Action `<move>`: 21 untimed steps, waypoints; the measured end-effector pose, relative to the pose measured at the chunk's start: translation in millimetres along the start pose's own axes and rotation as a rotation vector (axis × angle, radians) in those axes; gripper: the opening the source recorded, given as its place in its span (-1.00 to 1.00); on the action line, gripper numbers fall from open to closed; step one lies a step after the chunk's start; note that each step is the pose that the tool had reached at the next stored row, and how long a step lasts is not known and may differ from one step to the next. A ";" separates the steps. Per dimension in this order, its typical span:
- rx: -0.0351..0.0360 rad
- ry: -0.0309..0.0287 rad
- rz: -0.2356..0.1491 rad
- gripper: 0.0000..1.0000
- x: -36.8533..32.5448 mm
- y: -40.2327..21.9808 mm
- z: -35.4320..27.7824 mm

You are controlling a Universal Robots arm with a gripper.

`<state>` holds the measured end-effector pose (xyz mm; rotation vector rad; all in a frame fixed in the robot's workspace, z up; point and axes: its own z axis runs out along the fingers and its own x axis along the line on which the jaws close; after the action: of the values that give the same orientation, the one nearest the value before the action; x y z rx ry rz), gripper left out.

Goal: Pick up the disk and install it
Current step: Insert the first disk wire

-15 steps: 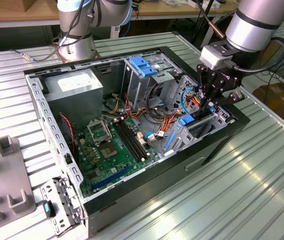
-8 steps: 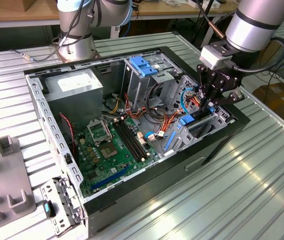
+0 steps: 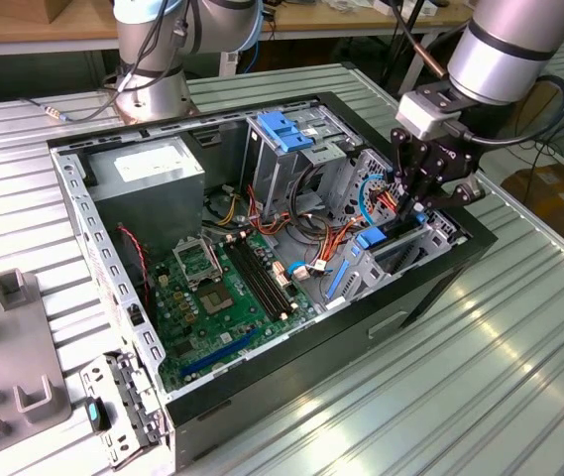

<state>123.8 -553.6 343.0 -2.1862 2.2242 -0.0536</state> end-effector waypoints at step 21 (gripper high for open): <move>-0.0002 -0.0113 0.000 -0.39 0.7 -0.2 -4.0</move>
<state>123.8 -554.3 347.0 -2.1806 2.2189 -0.0410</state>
